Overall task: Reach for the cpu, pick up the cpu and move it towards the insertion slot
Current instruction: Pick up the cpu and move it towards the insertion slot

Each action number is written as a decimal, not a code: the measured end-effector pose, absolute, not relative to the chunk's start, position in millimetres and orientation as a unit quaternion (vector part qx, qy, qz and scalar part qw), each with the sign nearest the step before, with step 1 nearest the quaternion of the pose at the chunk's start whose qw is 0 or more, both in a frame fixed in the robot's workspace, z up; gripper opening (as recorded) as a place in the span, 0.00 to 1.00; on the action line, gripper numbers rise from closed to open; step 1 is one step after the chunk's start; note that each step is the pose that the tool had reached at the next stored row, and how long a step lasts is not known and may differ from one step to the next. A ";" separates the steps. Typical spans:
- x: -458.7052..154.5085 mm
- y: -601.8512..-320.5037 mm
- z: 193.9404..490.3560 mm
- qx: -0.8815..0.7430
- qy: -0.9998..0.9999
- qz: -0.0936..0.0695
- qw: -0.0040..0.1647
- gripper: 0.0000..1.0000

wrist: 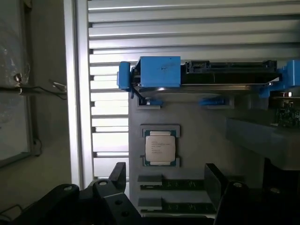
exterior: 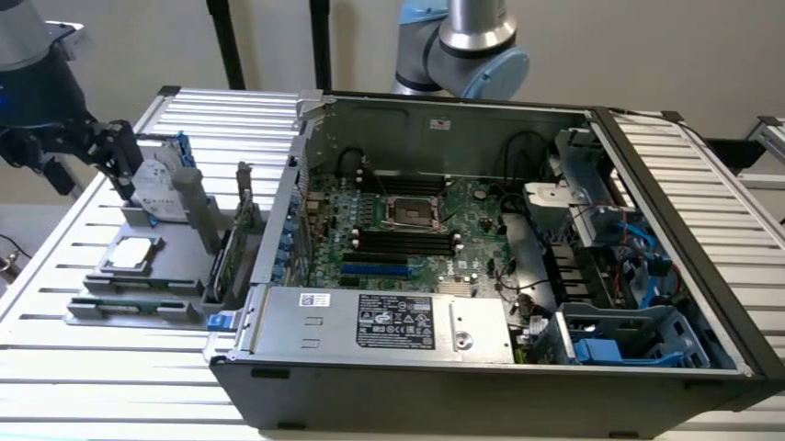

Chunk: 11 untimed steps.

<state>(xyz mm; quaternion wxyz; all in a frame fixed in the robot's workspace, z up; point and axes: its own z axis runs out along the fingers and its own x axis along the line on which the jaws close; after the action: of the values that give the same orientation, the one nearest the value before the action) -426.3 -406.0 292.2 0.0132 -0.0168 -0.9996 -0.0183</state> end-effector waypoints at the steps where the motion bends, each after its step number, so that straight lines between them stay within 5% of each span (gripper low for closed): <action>1: -426.0 -406.4 290.5 -0.017 -1.000 -0.018 0.013 0.77; 11: -425.4 -408.6 272.3 -0.017 -1.000 -0.018 0.013 0.77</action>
<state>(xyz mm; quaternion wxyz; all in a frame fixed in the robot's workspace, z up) -425.4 -408.6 272.3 0.0132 -0.0168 -0.9996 -0.0183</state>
